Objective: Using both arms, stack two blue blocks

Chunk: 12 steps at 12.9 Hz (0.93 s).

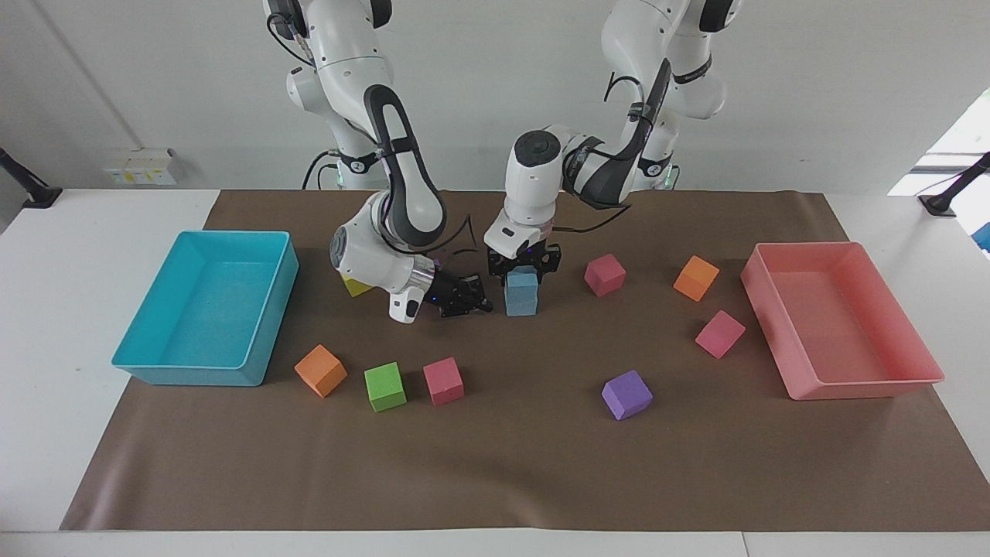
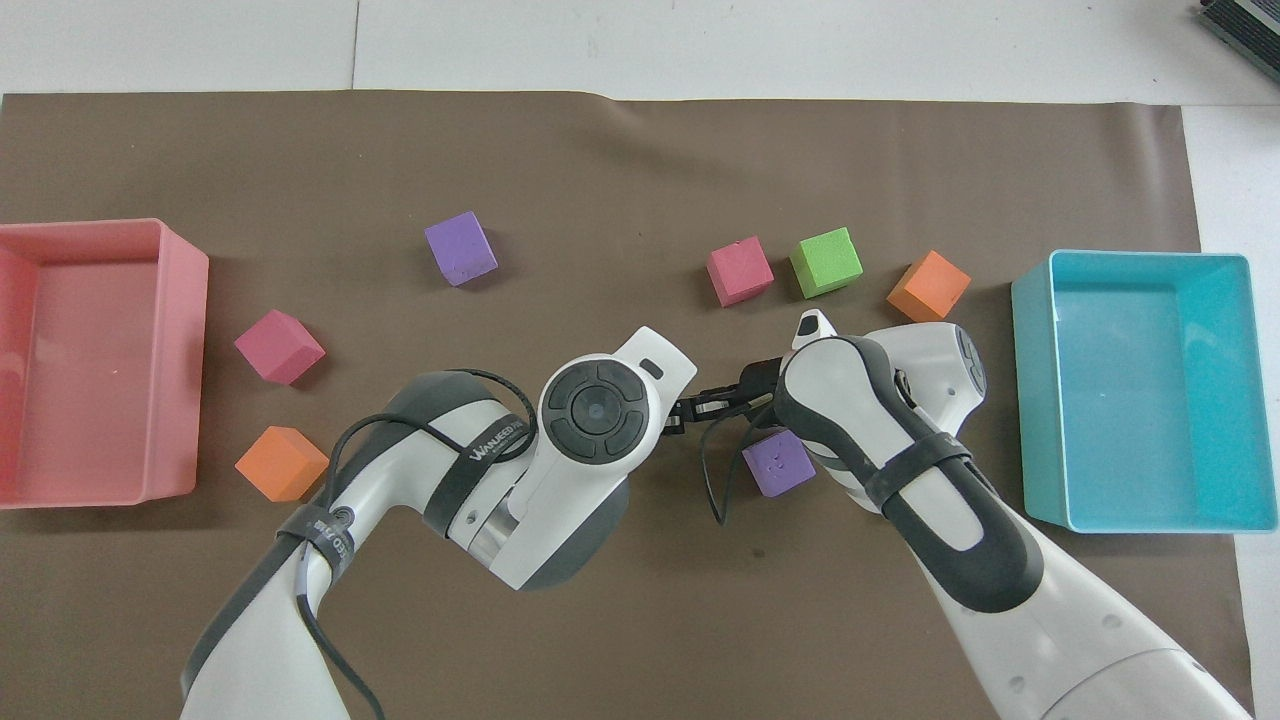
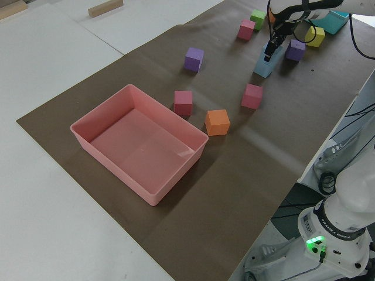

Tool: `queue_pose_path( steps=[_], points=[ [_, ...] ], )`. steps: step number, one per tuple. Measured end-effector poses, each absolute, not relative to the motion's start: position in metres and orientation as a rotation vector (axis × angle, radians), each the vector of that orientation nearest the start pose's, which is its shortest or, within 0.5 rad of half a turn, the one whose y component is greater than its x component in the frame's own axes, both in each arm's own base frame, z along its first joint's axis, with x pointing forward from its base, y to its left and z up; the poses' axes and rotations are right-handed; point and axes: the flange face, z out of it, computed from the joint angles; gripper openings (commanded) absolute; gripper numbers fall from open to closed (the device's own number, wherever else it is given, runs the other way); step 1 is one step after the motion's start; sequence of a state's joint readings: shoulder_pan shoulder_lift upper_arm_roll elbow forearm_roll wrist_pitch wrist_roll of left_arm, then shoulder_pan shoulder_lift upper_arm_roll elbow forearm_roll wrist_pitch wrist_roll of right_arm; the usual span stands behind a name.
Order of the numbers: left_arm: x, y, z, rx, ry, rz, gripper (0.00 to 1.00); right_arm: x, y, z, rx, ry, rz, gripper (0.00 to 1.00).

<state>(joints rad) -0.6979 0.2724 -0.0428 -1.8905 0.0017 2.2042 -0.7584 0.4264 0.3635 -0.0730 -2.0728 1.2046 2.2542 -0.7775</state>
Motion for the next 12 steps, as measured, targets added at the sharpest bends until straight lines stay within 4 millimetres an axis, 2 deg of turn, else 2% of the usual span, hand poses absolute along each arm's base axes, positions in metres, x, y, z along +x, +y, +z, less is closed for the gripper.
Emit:
queue_pose_path(
  steps=[3, 4, 5, 8, 10, 12],
  points=[
    [0.46, -0.418, 0.366, -3.177, -0.03, -0.038, 0.8, 0.537, 0.226, 0.25, -2.301, -0.277, -0.036, 0.0],
    [0.46, -0.418, 0.366, -3.177, -0.03, -0.038, 0.85, 0.537, 0.226, 0.25, -2.301, -0.277, -0.036, 0.0],
    [0.46, -0.418, 0.366, -3.177, -0.031, -0.038, 1.0, 0.537, 0.226, 0.25, -2.301, -0.277, -0.036, 0.0],
    [0.461, -0.418, 0.37, -3.181, -0.031, -0.047, 1.0, 0.537, 0.226, 0.25, -2.301, -0.277, -0.036, 0.0],
    [0.464, -0.42, 0.385, -3.198, -0.033, -0.079, 1.0, 0.537, 0.226, 0.25, -2.301, -0.277, -0.036, 0.0],
    [0.466, -0.42, 0.412, -3.22, -0.036, -0.125, 1.0, 0.537, 0.225, 0.25, -2.301, -0.282, -0.039, 0.0]
  ],
)
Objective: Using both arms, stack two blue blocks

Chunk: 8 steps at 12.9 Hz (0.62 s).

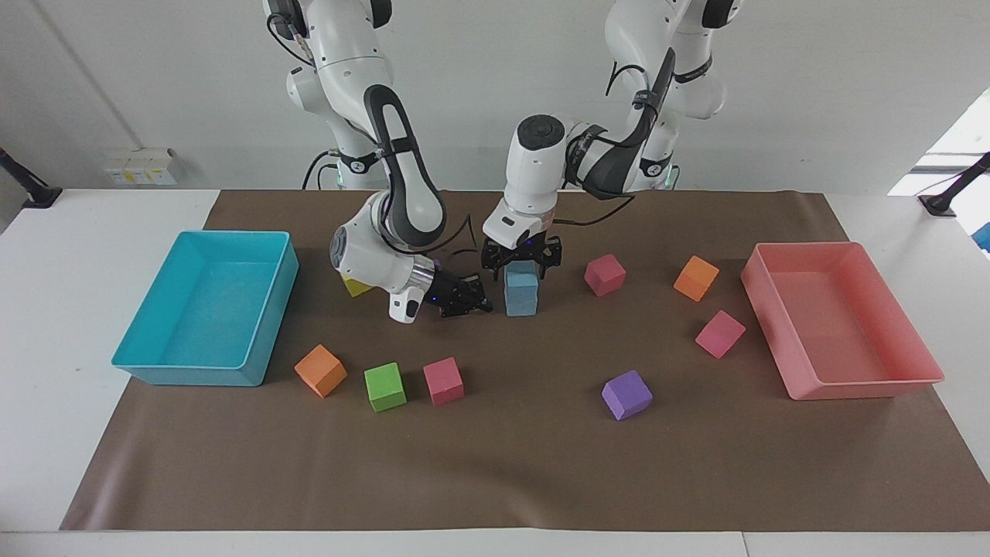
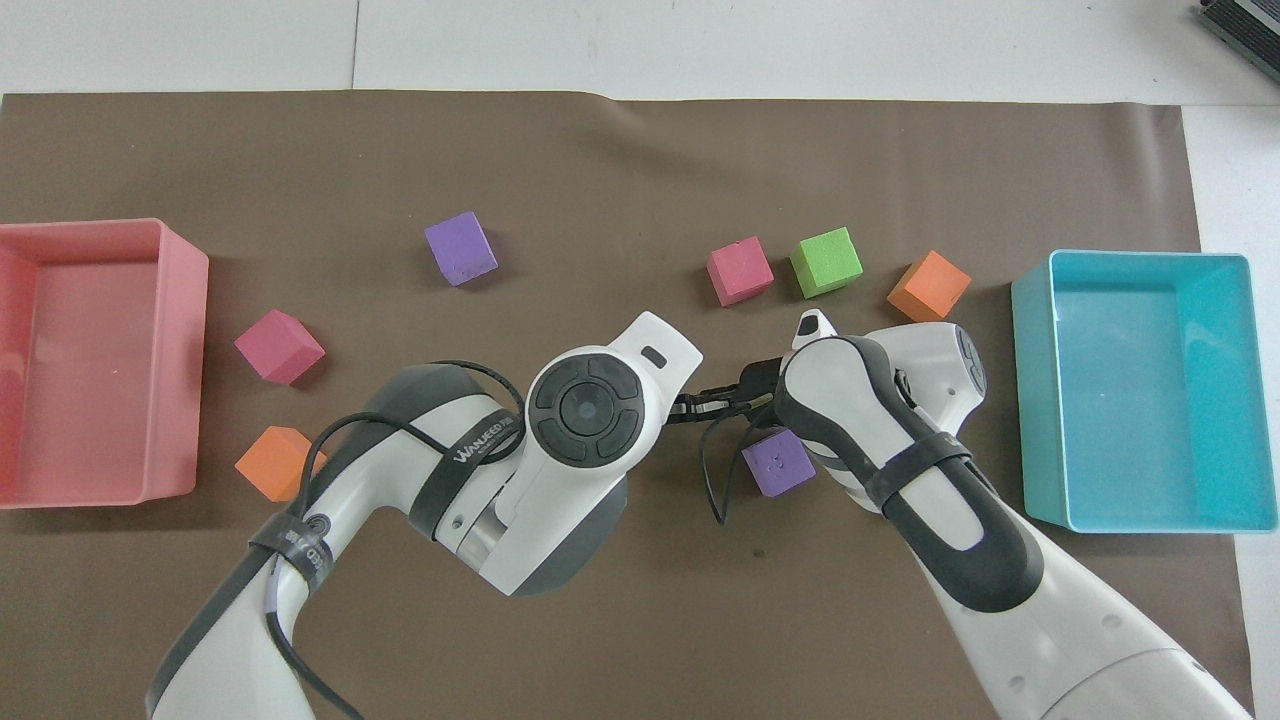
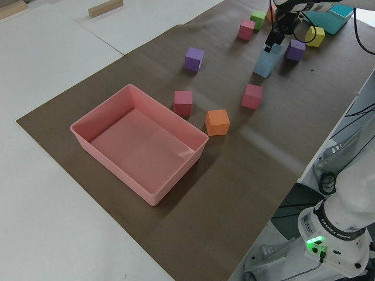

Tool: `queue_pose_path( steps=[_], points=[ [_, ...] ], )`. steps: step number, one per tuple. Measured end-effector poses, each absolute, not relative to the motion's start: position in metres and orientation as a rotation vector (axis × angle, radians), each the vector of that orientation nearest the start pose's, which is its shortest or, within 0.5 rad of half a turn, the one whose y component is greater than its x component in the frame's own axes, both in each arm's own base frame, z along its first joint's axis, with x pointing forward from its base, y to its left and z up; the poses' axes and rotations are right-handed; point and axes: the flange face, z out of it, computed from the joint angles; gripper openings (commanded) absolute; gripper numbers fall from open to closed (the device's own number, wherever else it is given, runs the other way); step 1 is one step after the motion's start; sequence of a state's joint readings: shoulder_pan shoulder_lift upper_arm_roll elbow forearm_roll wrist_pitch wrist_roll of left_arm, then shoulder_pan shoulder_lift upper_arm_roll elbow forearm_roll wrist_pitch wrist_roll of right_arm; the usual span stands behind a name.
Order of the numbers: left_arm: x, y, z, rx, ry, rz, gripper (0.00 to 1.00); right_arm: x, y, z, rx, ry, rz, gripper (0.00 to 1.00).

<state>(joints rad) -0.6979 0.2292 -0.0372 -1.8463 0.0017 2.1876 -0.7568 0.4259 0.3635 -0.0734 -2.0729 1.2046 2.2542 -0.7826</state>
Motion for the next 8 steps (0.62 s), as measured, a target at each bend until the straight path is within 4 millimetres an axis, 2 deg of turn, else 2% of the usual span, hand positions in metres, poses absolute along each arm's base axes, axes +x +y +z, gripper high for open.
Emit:
queue_pose_path(
  steps=[2, 3, 5, 6, 7, 8],
  points=[
    [0.47, -0.409, 0.45, -3.239, -0.025, -0.18, 1.0, 0.538, 0.223, 0.251, -2.3, -0.291, -0.049, 0.0],
    [0.474, -0.393, 0.468, -3.232, -0.002, -0.182, 1.0, 0.54, 0.221, 0.252, -2.302, -0.297, -0.056, 0.0],
    [0.487, -0.341, 0.495, -3.19, 0.075, -0.127, 1.0, 0.545, 0.218, 0.261, -2.312, -0.327, -0.075, 0.0],
    [0.498, -0.311, 0.502, -3.172, 0.119, -0.1, 1.0, 0.548, 0.215, 0.268, -2.32, -0.349, -0.088, 0.29],
    [0.507, -0.285, 0.506, -3.164, 0.146, -0.091, 1.0, 0.55, 0.212, 0.274, -2.326, -0.362, -0.101, 0.99],
    [0.516, -0.259, 0.509, -3.158, 0.169, -0.088, 1.0, 0.553, 0.207, 0.279, -2.331, -0.365, -0.114, 1.0]
  ],
)
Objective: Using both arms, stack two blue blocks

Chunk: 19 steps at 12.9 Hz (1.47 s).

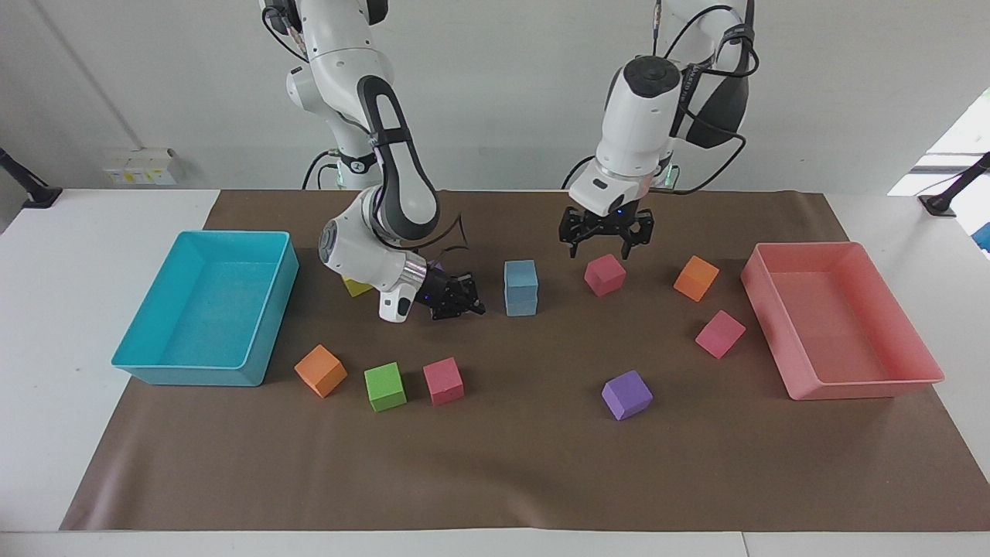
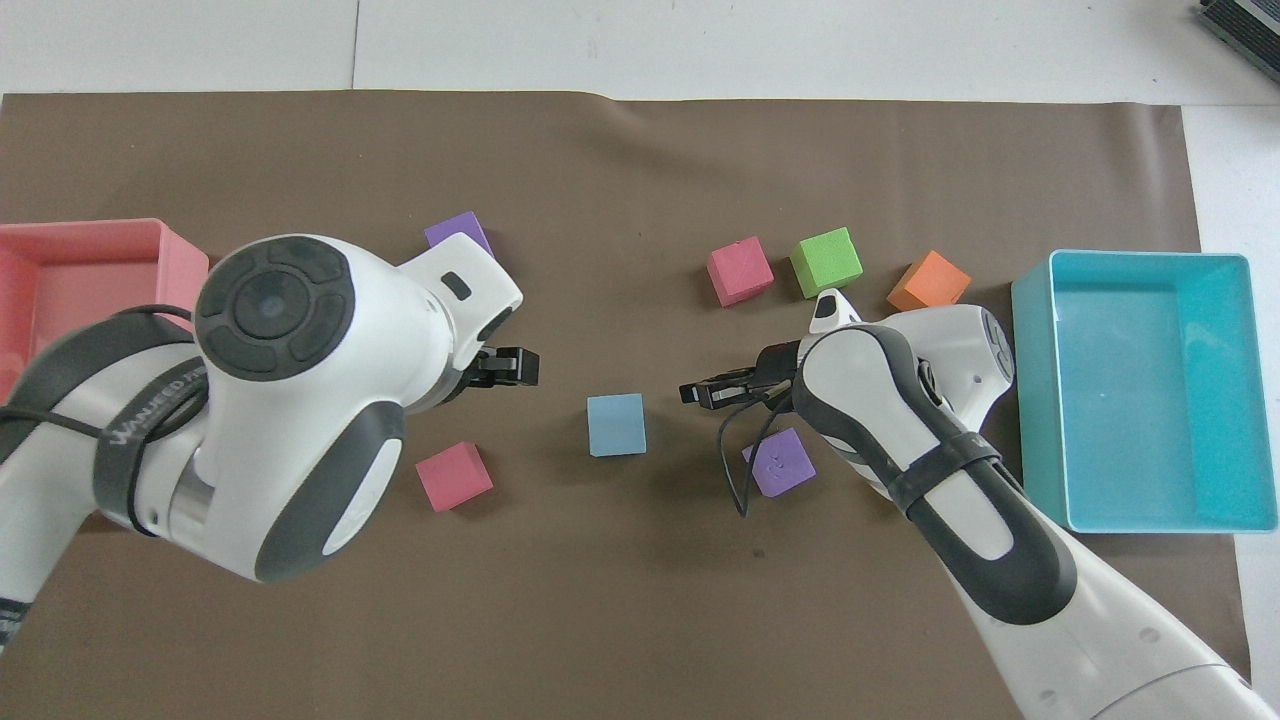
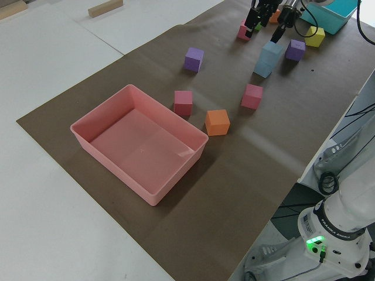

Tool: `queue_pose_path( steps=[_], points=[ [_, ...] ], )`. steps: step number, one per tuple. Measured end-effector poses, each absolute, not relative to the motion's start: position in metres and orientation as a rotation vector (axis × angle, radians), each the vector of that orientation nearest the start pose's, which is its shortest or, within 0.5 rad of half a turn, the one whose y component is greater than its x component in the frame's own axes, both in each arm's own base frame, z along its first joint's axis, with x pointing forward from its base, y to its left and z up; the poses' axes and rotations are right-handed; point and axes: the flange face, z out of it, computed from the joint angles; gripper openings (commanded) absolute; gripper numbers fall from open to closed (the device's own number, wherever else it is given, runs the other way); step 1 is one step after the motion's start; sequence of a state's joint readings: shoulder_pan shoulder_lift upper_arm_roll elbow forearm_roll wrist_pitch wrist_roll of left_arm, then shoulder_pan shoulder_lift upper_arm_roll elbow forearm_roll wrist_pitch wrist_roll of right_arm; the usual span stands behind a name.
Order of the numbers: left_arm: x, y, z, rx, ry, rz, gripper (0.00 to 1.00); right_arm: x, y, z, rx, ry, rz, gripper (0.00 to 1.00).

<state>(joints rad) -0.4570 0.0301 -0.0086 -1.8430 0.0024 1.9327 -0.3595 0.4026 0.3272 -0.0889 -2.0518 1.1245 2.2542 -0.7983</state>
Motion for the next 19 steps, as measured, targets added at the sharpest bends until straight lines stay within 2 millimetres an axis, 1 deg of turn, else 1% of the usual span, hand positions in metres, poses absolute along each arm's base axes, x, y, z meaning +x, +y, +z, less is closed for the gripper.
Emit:
queue_pose_path(
  steps=[1, 2, 3, 5, 7, 8, 10, 12, 13, 15, 16, 18, 19],
  points=[
    [0.521, -0.236, 0.513, -3.15, 0.197, -0.073, 1.0, 0.556, 0.202, 0.283, -2.339, -0.379, -0.124, 1.0],
    [0.522, -0.212, 0.519, -3.137, 0.227, -0.032, 1.0, 0.558, 0.196, 0.29, -2.35, -0.398, -0.138, 1.0],
    [0.52, -0.19, 0.529, -3.129, 0.249, 0.004, 1.0, 0.562, 0.189, 0.299, -2.364, -0.408, -0.153, 1.0],
    [0.516, -0.147, 0.56, -3.122, 0.303, 0.02, 1.0, 0.567, 0.175, 0.32, -2.42, -0.402, -0.157, 1.0],
    [0.512, -0.112, 0.6, -3.12, 0.341, 0.023, 1.0, 0.571, 0.163, 0.349, -2.52, -0.379, -0.14, 1.0],
    [0.511, -0.103, 0.619, -3.124, 0.341, 0.018, 1.0, 0.573, 0.159, 0.362, -2.567, -0.368, -0.121, 1.0],
    [0.505, -0.092, 0.655, -3.136, 0.323, 0.026, 1.0, 0.58, 0.144, 0.389, -2.675, -0.332, -0.071, 1.0],
    [0.502, -0.085, 0.678, -3.137, 0.309, 0.058, 1.0, 0.59, 0.12, 0.411, -2.788, -0.28, -0.022, 1.0],
    [0.505, -0.084, 0.683, -3.137, 0.307, 0.067, 1.0, 0.594, 0.107, 0.42, -2.83, -0.257, 0.007, 1.0],
    [0.514, -0.078, 0.686, -3.134, 0.334, 0.079, 1.0, 0.597, 0.077, 0.437, -2.898, -0.224, 0.074, 1.0],
    [0.517, -0.072, 0.685, -3.133, 0.351, 0.089, 1.0, 0.598, 0.058, 0.446, -2.921, -0.204, 0.104, 1.0],
    [0.52, -0.055, 0.685, -3.133, 0.368, 0.094, 1.0, 0.597, 0.02, 0.461, -2.984, -0.174, 0.138, 1.0],
    [0.521, -0.048, 0.686, -3.133, 0.371, 0.091, 1.0, 0.595, 0.005, 0.469, -3.021, -0.166, 0.136, 1.0]
  ],
)
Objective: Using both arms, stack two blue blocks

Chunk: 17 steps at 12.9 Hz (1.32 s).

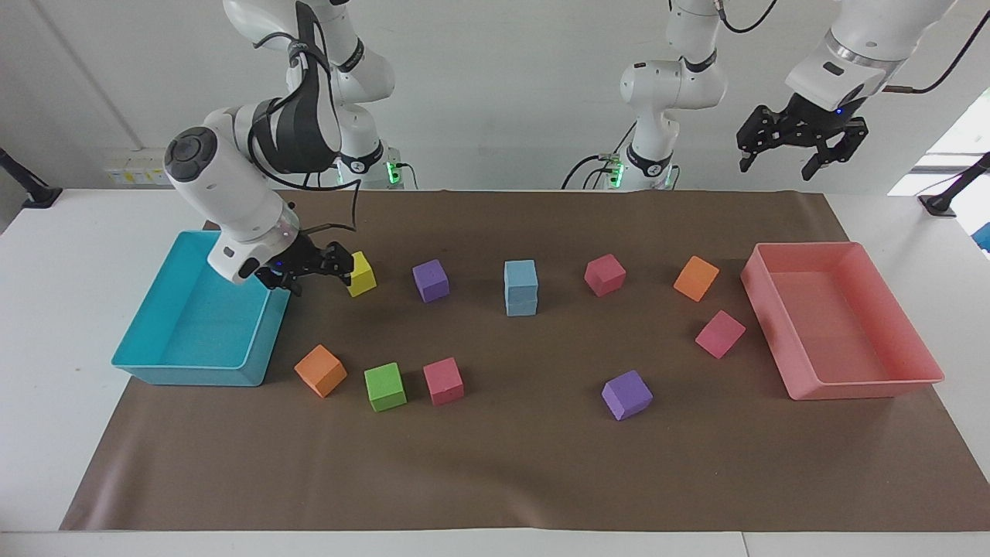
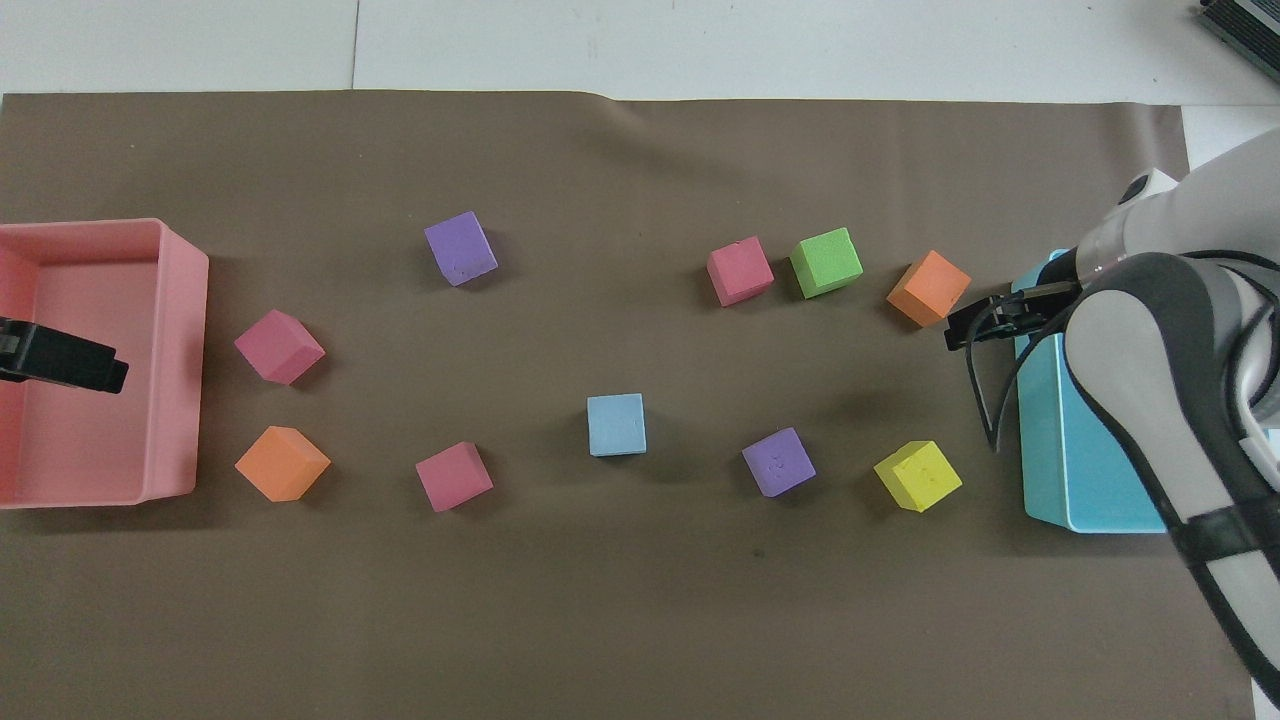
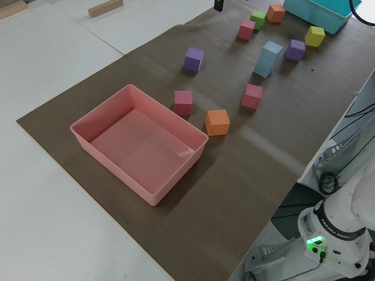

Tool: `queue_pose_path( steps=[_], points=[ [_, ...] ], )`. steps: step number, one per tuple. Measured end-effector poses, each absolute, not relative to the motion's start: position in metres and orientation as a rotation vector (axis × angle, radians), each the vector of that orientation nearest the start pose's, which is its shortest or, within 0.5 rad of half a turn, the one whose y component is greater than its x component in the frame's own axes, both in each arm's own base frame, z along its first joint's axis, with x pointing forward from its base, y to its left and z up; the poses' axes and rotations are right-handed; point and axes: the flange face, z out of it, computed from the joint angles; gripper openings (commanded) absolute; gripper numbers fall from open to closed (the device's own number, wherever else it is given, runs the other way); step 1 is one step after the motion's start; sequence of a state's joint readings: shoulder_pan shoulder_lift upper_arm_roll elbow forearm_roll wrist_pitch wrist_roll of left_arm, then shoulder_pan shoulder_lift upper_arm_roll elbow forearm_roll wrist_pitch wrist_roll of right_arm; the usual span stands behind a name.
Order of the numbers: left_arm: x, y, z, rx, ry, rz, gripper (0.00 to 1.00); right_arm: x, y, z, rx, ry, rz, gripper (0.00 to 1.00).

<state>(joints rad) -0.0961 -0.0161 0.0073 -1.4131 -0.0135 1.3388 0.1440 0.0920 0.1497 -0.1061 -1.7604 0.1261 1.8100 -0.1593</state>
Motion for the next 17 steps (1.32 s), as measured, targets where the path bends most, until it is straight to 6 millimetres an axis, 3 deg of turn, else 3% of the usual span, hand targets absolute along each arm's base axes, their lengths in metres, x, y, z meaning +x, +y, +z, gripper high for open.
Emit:
queue_pose_path(
  steps=[4, 9, 15, 17],
  points=[
    [0.52, -0.044, 0.687, -3.135, 0.364, 0.09, 1.0, 0.582, -0.035, 0.517, -3.119, -0.136, 0.034, 1.0],
    [0.523, -0.045, 0.688, -3.134, 0.368, 0.051, 1.0, 0.555, -0.036, 0.605, -3.132, -0.141, 0.053, 1.0],
    [0.53, -0.05, 0.668, -3.134, 0.374, 0.036, 1.0, 0.53, -0.039, 0.669, -3.162, -0.13, 0.019, 1.0],
    [0.526, -0.049, 0.659, -3.135, 0.372, 0.024, 1.0, 0.517, -0.039, 0.68, -3.163, -0.127, 0.019, 1.0]
  ],
)
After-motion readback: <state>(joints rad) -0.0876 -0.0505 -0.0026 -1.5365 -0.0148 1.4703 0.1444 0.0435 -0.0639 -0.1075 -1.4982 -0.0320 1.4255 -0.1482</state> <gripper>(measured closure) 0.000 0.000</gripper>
